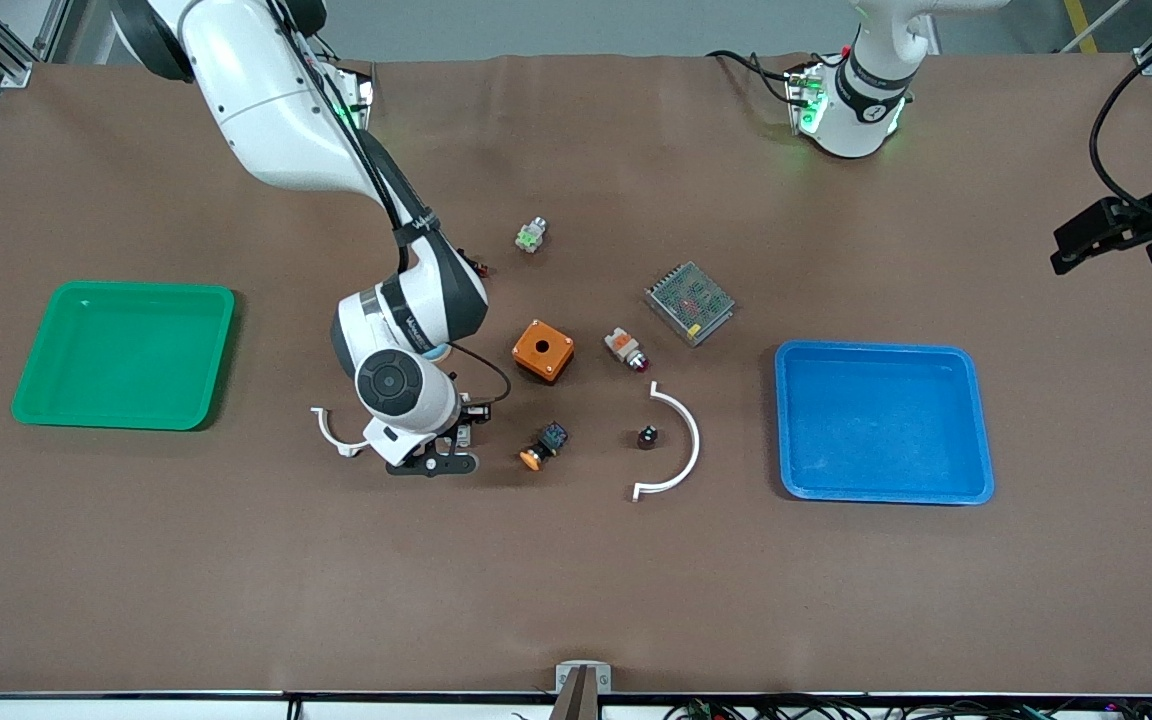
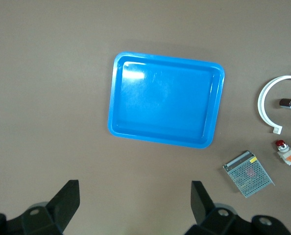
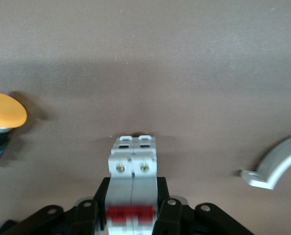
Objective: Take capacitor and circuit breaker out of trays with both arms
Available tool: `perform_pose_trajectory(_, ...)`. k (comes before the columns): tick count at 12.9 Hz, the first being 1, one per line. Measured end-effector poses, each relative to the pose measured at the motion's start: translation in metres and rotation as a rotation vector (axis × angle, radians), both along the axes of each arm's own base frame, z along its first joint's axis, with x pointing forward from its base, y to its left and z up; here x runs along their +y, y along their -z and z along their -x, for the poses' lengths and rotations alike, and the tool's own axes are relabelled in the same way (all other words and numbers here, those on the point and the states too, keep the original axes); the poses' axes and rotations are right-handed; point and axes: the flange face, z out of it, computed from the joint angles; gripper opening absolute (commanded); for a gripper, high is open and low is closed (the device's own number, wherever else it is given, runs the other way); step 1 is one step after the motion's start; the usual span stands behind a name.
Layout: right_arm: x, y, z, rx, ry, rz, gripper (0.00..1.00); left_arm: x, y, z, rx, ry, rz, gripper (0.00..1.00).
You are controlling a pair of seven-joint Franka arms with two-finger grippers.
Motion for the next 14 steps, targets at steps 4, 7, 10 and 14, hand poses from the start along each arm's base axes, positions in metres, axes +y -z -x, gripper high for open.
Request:
perform_pose_trajectory(4,-0.002,-0.040,-0.017,-0.056,0.029,-0.042,1.00,-0.007,0.003,0.008,0.010,0.013,-0.002,1.00)
perform_pose_trajectory(7,-0.028,-0.134,-0.036,-0.141,0.064,-0.074,1.00,-0.013,0.004,0.009,0.011,0.023,-0.003,1.00)
perform_pose_trajectory(10,-0.087,-0.226,-0.044,-0.183,0.089,-0.077,1.00,-0.023,0.005,0.009,0.014,0.042,-0.003,1.00)
perform_pose_trajectory(14,-0.159,-0.289,-0.040,-0.189,0.047,-0.052,1.00,-0.045,0.004,0.014,0.014,0.076,-0.006,1.00)
